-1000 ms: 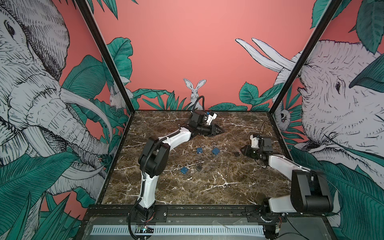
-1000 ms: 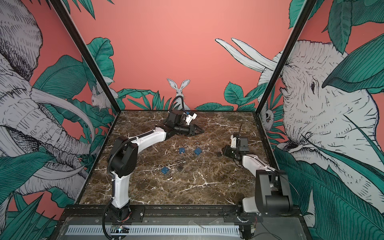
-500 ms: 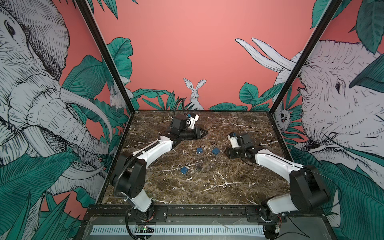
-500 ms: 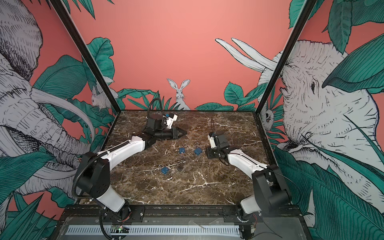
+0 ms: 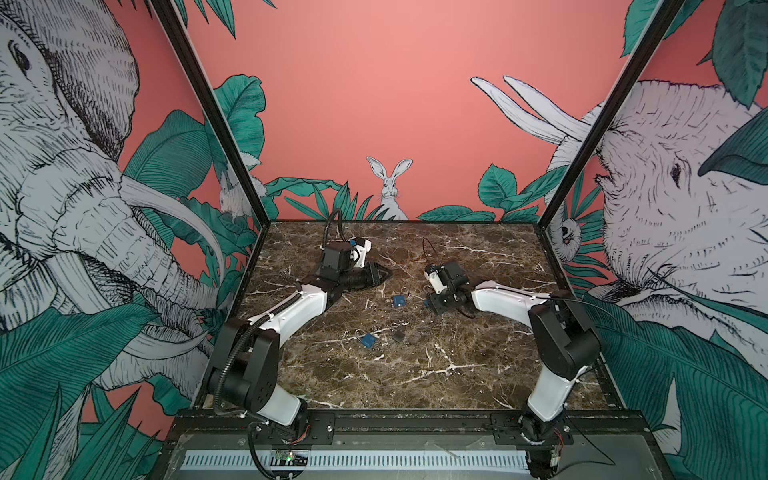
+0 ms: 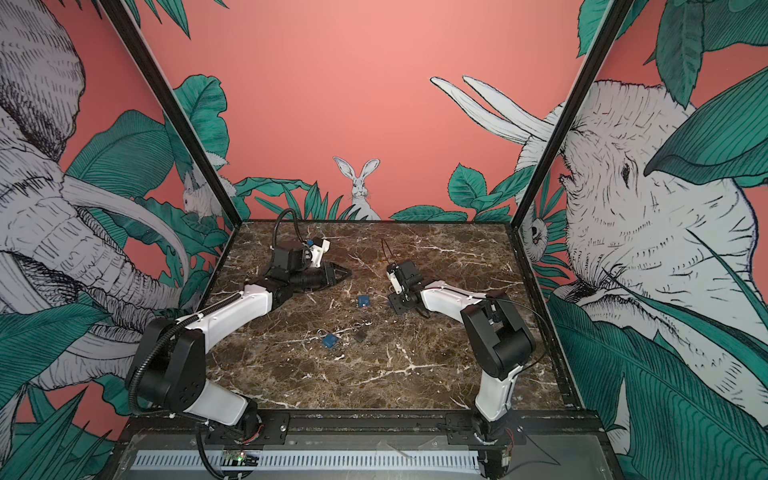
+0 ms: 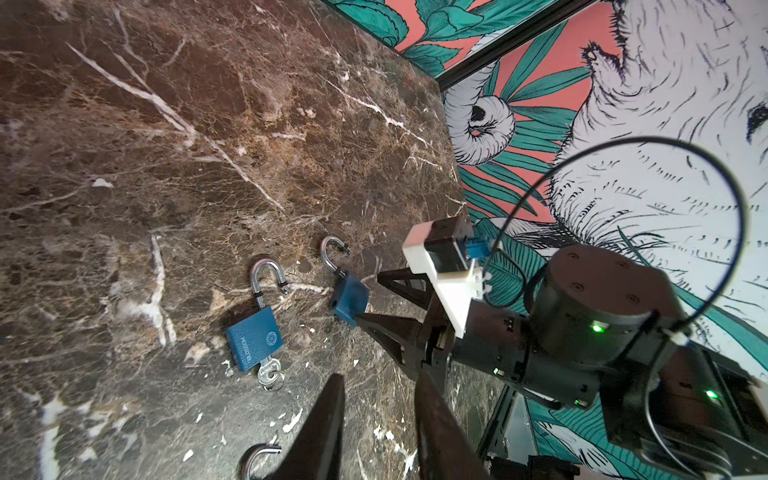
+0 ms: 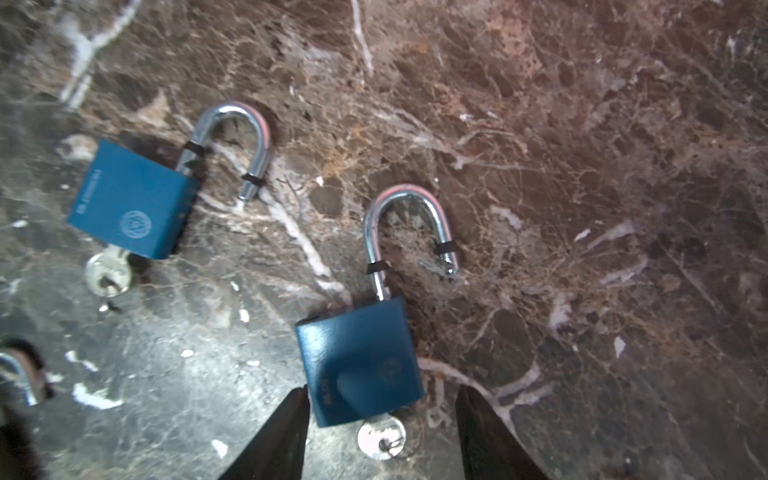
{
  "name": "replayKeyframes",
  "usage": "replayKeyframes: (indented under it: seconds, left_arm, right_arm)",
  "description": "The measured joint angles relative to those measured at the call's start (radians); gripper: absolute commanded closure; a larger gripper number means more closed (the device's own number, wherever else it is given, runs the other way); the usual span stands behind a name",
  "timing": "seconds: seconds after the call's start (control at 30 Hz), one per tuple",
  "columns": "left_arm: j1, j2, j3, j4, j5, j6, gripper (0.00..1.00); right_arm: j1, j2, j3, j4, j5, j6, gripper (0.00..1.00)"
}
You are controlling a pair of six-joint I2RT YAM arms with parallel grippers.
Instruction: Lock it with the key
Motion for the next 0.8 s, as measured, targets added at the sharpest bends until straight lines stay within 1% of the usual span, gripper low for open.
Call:
replayKeyframes:
  seconds: [0.3,0.73,0.8]
  left_arm:
    - [0.013,-0.009,-0.01,0.014,0.0,-0.002,0.68]
    - [0.014,-0.009,-0.01,0.019,0.003,-0.01,0.69]
    - [0.015,-0.009,-0.01,0.023,0.003,-0.01,0.69]
  right_arm:
    - [0.009,0.034,0.04,-0.021,0.012,-0.036,0.44]
    - [0.029,0.079,0.063,-0.042,0.014,-0.048,0.45]
    - [0.031,0.083,0.064,-0.045,0.014,-0.048,0.48]
